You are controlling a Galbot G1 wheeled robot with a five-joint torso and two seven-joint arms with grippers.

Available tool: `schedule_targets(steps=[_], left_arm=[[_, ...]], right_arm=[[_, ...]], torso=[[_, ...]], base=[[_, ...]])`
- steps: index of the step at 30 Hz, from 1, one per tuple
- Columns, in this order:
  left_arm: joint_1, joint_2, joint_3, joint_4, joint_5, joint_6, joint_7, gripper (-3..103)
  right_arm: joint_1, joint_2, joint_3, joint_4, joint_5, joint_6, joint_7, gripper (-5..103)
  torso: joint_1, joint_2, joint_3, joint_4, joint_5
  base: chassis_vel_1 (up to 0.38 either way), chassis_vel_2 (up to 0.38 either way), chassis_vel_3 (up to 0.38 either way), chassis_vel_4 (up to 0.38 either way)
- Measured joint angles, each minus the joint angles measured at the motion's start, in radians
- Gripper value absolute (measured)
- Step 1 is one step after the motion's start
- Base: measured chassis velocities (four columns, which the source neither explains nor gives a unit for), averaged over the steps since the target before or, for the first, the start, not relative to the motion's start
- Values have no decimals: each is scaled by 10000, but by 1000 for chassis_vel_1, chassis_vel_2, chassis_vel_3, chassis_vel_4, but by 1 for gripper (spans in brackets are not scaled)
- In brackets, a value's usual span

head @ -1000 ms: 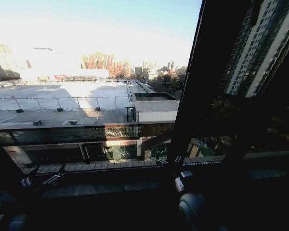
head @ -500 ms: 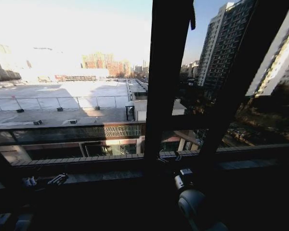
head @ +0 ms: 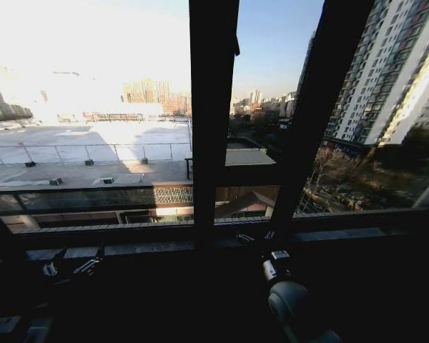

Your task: Open the curtains by pulling them apart, changing their state from closed to fully open.

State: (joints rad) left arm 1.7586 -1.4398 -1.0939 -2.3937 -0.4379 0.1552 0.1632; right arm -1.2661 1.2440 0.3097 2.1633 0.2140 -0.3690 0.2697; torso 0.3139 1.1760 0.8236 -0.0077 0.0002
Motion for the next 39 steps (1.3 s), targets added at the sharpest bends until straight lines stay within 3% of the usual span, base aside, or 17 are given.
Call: schedule_targets(steps=[16, 39], left_arm=[[-4, -26, -102, 44, -203, -168, 3, 100], [-300, -165, 290, 10, 139, -61, -5, 100]], right_arm=[[-112, 94, 153, 3, -55, 1, 15, 100], [69, -84, 360, -320, 14, 44, 8, 100]], torso=[[0, 0, 0, 0, -1], [1, 0, 0, 1, -1]], base=[[-69, -386, 70, 398], [-47, -388, 47, 382]])
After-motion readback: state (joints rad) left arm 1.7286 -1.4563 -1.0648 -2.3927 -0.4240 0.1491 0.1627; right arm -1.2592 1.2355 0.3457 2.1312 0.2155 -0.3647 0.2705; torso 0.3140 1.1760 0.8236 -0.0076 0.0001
